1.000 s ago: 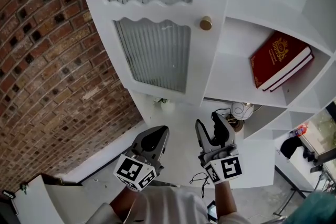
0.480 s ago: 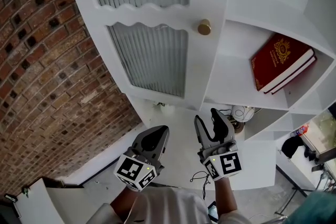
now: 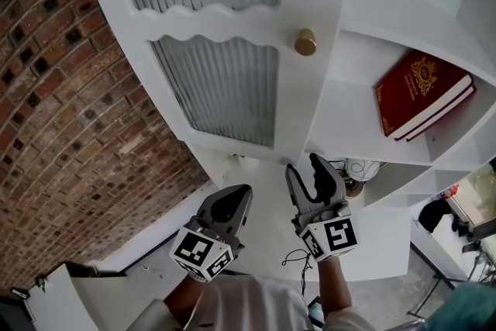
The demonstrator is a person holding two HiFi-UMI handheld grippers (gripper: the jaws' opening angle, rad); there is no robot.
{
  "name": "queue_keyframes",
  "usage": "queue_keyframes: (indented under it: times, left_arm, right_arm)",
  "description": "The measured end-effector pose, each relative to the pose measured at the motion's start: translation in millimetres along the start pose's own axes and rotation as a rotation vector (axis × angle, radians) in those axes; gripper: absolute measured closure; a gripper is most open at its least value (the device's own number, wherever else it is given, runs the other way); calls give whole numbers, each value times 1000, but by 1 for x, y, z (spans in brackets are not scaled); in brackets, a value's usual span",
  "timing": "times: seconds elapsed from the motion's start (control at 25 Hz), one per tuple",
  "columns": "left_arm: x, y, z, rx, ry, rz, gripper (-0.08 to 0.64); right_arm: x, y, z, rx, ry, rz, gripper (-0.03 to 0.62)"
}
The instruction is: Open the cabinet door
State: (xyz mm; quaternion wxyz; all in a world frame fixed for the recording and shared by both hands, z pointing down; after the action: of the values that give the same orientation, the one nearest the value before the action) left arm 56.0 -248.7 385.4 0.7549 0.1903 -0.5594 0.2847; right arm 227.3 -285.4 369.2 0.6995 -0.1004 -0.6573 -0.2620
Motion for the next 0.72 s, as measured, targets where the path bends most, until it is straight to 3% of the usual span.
queue_keyframes:
  times: [0.6,0.72]
  left_arm:
    - [0,-3,5,-8,0,7,551]
    - [0,-2,3,-5,1,7,551]
  right_arm:
    - [6,-20,-4,-53,-16,21,387]
    - [5,-21,-5,-66,-11,19,458]
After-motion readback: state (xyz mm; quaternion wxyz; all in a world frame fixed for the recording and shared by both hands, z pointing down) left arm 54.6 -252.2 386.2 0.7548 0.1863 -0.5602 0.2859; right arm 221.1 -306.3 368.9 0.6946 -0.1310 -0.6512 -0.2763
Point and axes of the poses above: the fingertips, and each gripper's own axes: y backward along the fingers, z to its left, x out of its underside, the point moved 6 cm from there along y, backward along the fingers, and after that the axes turned 10 degrees about y, right-handed, at the moved point
